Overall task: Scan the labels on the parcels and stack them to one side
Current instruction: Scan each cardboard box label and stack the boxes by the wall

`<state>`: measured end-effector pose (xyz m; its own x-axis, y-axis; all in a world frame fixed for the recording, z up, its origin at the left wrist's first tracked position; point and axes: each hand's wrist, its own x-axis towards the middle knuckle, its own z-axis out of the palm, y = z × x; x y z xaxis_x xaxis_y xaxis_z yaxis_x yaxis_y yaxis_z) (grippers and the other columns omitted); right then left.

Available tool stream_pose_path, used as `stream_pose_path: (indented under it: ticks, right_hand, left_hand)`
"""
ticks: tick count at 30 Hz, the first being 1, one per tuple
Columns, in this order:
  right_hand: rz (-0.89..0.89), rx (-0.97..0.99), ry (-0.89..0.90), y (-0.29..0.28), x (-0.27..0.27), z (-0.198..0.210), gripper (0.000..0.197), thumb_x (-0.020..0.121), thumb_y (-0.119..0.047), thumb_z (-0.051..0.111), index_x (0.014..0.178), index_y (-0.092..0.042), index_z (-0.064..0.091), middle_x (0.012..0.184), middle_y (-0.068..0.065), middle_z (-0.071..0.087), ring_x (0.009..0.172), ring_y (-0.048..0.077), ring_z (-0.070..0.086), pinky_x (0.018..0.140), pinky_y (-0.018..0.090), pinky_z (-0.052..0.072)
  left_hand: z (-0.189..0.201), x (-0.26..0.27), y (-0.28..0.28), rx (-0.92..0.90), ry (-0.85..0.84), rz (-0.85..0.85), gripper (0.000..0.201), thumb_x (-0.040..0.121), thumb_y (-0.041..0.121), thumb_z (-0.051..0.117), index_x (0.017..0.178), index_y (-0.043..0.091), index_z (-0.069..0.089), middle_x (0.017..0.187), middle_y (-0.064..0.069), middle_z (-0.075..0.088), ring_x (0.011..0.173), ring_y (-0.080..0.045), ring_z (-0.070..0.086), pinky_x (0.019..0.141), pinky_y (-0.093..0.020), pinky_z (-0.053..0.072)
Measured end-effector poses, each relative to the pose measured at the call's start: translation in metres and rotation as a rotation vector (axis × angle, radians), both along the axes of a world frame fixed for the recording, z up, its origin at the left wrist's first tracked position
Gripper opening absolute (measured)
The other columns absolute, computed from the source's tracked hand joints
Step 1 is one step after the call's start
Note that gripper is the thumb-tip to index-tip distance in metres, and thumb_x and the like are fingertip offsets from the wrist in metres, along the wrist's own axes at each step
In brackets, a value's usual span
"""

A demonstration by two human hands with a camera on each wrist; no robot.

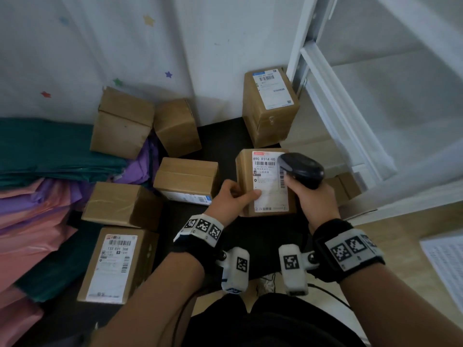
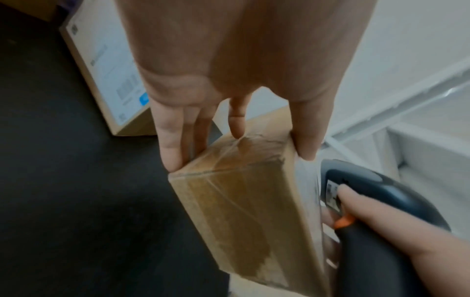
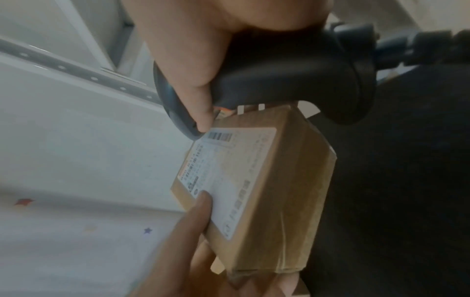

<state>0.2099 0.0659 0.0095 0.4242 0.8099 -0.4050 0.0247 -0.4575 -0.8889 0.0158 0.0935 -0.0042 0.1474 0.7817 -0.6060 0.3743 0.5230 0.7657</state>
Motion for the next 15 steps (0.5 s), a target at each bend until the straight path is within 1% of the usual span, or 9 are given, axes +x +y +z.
stream_pose_path:
  ticks: [2, 3, 5, 7, 8, 10, 12, 13, 15]
  right_hand:
    - [0.003, 0.062, -0.033, 0.003, -0.001, 0.012, 0.020, 0.079, -0.037, 0.080, 0.079, -0.029, 0.061, 0.083, -0.014, 0.065, 0.090, 0.011, 0.065, 0.084, 0.035, 0.050]
    - [0.009, 0.089, -0.051, 0.004, -0.003, 0.016, 0.020, 0.078, -0.039, 0.079, 0.077, -0.030, 0.061, 0.082, -0.014, 0.067, 0.088, 0.010, 0.065, 0.086, 0.037, 0.052]
    - [0.039, 0.134, -0.092, 0.007, -0.008, 0.026, 0.018, 0.078, -0.044, 0.077, 0.079, -0.034, 0.062, 0.087, -0.007, 0.070, 0.090, 0.017, 0.068, 0.091, 0.045, 0.054]
    - [0.048, 0.180, -0.135, 0.011, -0.013, 0.035, 0.018, 0.077, -0.046, 0.075, 0.081, -0.037, 0.060, 0.091, -0.004, 0.071, 0.094, 0.021, 0.069, 0.091, 0.048, 0.055]
    - [0.046, 0.202, -0.150, 0.013, -0.014, 0.038, 0.019, 0.078, -0.047, 0.075, 0.081, -0.037, 0.059, 0.086, -0.004, 0.072, 0.090, 0.019, 0.070, 0.088, 0.046, 0.056]
    - [0.067, 0.229, -0.137, 0.018, -0.018, 0.047, 0.020, 0.079, -0.047, 0.075, 0.087, -0.033, 0.063, 0.070, -0.004, 0.073, 0.070, 0.010, 0.071, 0.072, 0.033, 0.059]
    - [0.136, 0.245, -0.087, 0.019, -0.023, 0.056, 0.022, 0.081, -0.043, 0.075, 0.094, -0.028, 0.065, 0.065, -0.010, 0.072, 0.057, 0.006, 0.069, 0.053, 0.019, 0.054]
    - [0.175, 0.247, -0.072, 0.019, -0.026, 0.060, 0.020, 0.083, -0.041, 0.075, 0.093, -0.028, 0.065, 0.064, -0.009, 0.072, 0.054, 0.005, 0.068, 0.049, 0.015, 0.050]
    - [0.226, 0.256, -0.031, 0.017, -0.033, 0.067, 0.016, 0.084, -0.038, 0.075, 0.092, -0.029, 0.066, 0.064, -0.006, 0.072, 0.053, 0.007, 0.068, 0.048, 0.015, 0.050]
  left_hand:
    - [0.011, -0.001, 0.006, 0.024, -0.079, 0.104, 0.067, 0.068, 0.047, 0.079, 0.120, 0.022, 0.045, 0.120, 0.000, 0.058, 0.104, -0.019, 0.062, 0.093, -0.043, 0.053]
    - [0.017, -0.003, 0.009, 0.050, -0.103, 0.148, 0.070, 0.065, 0.045, 0.082, 0.121, 0.021, 0.046, 0.122, -0.002, 0.058, 0.105, -0.020, 0.062, 0.093, -0.043, 0.052]
    - [0.030, -0.006, 0.015, 0.129, -0.108, 0.211, 0.074, 0.063, 0.043, 0.083, 0.122, 0.021, 0.045, 0.121, -0.002, 0.060, 0.106, -0.021, 0.062, 0.094, -0.043, 0.052]
    - [0.042, -0.010, 0.022, 0.204, -0.093, 0.271, 0.074, 0.067, 0.040, 0.083, 0.127, 0.020, 0.044, 0.118, 0.001, 0.060, 0.103, -0.019, 0.062, 0.090, -0.040, 0.053]
    - [0.047, -0.013, 0.025, 0.236, -0.086, 0.302, 0.074, 0.068, 0.037, 0.082, 0.129, 0.019, 0.043, 0.117, 0.002, 0.060, 0.102, -0.017, 0.062, 0.087, -0.037, 0.054]
    - [0.056, -0.020, 0.031, 0.288, -0.083, 0.349, 0.073, 0.070, 0.035, 0.081, 0.130, 0.019, 0.043, 0.116, 0.002, 0.060, 0.100, -0.014, 0.062, 0.083, -0.033, 0.055]
    - [0.062, -0.026, 0.036, 0.309, -0.093, 0.377, 0.072, 0.071, 0.032, 0.081, 0.130, 0.017, 0.043, 0.118, 0.000, 0.061, 0.102, -0.015, 0.063, 0.088, -0.035, 0.054]
    - [0.064, -0.028, 0.037, 0.313, -0.093, 0.383, 0.072, 0.072, 0.032, 0.081, 0.131, 0.017, 0.043, 0.119, 0.000, 0.061, 0.103, -0.016, 0.062, 0.089, -0.036, 0.054]
    - [0.065, -0.032, 0.040, 0.321, -0.101, 0.390, 0.073, 0.071, 0.032, 0.081, 0.132, 0.017, 0.042, 0.118, 0.000, 0.061, 0.101, -0.013, 0.062, 0.081, -0.030, 0.054]
